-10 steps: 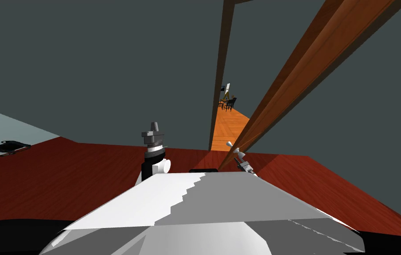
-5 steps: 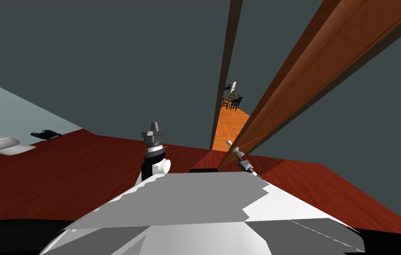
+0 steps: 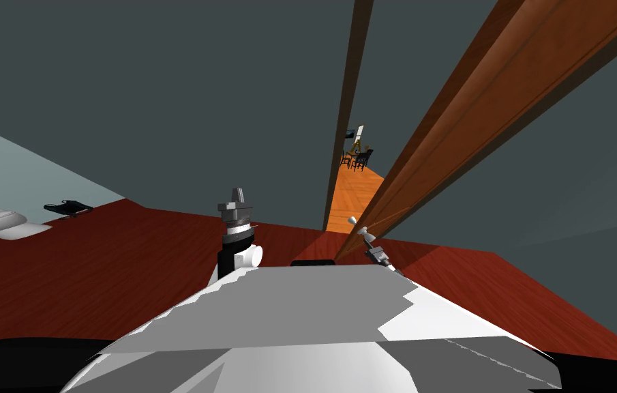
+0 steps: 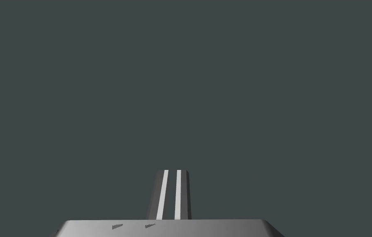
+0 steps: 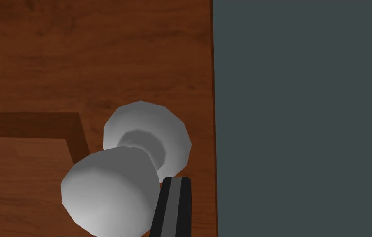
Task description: Pull the door open
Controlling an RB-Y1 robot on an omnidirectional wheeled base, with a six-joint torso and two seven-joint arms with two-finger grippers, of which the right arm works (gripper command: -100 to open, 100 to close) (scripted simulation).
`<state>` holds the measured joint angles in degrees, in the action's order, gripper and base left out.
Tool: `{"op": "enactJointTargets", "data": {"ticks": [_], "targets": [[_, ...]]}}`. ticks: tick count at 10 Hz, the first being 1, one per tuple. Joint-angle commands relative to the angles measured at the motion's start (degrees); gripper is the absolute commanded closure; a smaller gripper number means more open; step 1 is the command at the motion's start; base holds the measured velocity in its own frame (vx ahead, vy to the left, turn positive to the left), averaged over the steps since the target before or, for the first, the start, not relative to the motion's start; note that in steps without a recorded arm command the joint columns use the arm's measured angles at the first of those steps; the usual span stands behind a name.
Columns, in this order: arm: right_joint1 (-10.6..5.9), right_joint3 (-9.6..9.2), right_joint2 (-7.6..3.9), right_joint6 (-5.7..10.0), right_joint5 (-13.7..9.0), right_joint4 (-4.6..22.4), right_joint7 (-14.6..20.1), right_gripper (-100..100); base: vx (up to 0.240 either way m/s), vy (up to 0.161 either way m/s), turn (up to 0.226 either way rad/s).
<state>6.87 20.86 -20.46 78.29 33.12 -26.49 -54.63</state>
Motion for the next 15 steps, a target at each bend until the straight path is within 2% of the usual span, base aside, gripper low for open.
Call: {"op": "enactJointTargets", "data": {"ticks": [1, 2, 3, 7, 8, 9, 10, 11, 14, 15], "targets": [[-0.04, 0.16, -0.19, -0.26, -0.1, 0.0, 0.0, 100, 0.000, 0.000, 0.000], [-0.04, 0.16, -0.19, -0.26, -0.1, 0.0, 0.0, 100, 0.000, 0.000, 0.000], [0.21, 0.15, -0.55, 1.03, 0.5, 0.2, -0.1, -100, -0.125, -0.076, 0.147], [0.60, 0.44, -1.60, 2.98, 1.6, 0.6, -0.2, -100, -0.186, -0.118, 0.090], [0.60, 0.44, -1.60, 2.98, 1.6, 0.7, -0.2, -100, -0.149, -0.101, 0.032], [0.78, 0.57, -2.08, 3.86, 2.0, 0.7, -0.3, -100, -0.140, -0.110, 0.072], [0.78, 0.57, -2.08, 3.86, 2.0, 0.7, -0.3, -100, -0.127, -0.081, 0.058], [1.38, 0.00, -1.36, 4.05, 2.4, 0.8, -0.2, -100, -0.059, -0.014, 0.002], [0.41, 0.68, -2.03, 2.81, 0.2, 1.8, 0.1, -100, -0.057, -0.026, 0.178], [1.05, 0.68, -2.03, 2.81, 0.2, -1.0, 0.1, -100, -0.023, -0.038, 0.072]]}}
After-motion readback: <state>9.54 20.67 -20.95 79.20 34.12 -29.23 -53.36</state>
